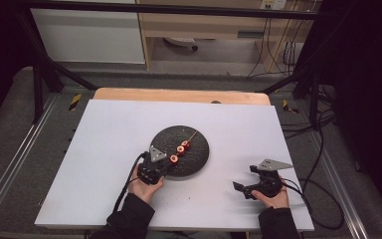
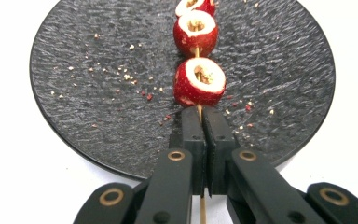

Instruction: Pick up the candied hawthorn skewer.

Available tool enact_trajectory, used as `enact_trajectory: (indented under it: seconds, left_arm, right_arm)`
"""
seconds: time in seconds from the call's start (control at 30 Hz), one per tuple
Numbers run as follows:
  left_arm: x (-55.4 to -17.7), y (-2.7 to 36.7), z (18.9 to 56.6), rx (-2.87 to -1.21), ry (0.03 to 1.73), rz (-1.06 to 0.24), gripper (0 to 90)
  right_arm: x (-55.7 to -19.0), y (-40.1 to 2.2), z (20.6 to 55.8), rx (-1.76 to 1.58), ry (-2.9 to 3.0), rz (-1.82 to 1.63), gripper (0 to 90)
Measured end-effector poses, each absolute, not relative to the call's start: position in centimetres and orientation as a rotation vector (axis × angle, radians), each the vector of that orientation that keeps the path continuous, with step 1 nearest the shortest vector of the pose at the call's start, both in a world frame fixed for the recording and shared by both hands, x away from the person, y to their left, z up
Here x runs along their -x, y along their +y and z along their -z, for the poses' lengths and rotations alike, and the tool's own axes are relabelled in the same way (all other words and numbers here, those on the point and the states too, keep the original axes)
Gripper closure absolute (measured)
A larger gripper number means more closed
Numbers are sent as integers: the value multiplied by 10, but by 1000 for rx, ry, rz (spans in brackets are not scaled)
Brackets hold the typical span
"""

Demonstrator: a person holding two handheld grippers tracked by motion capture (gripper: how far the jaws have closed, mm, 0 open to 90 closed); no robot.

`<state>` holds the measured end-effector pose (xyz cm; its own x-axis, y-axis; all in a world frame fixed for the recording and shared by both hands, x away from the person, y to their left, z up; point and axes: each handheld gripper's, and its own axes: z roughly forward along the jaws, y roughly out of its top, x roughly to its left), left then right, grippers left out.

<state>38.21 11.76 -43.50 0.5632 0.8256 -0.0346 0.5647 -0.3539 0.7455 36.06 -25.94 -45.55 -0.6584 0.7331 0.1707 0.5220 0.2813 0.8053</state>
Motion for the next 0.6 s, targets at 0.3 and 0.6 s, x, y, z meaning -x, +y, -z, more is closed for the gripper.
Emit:
enact_trajectory:
  seconds: [0.3,0.6]
  left_arm:
    - [-374,134,424,-2002,1058,-462,883]
    - [-361,156,417,-1963,991,-449,883]
  right_arm:
    - [-360,-259,456,-1170,2316,-1320,9]
    - [-361,-259,456,-1176,2308,-1335,9]
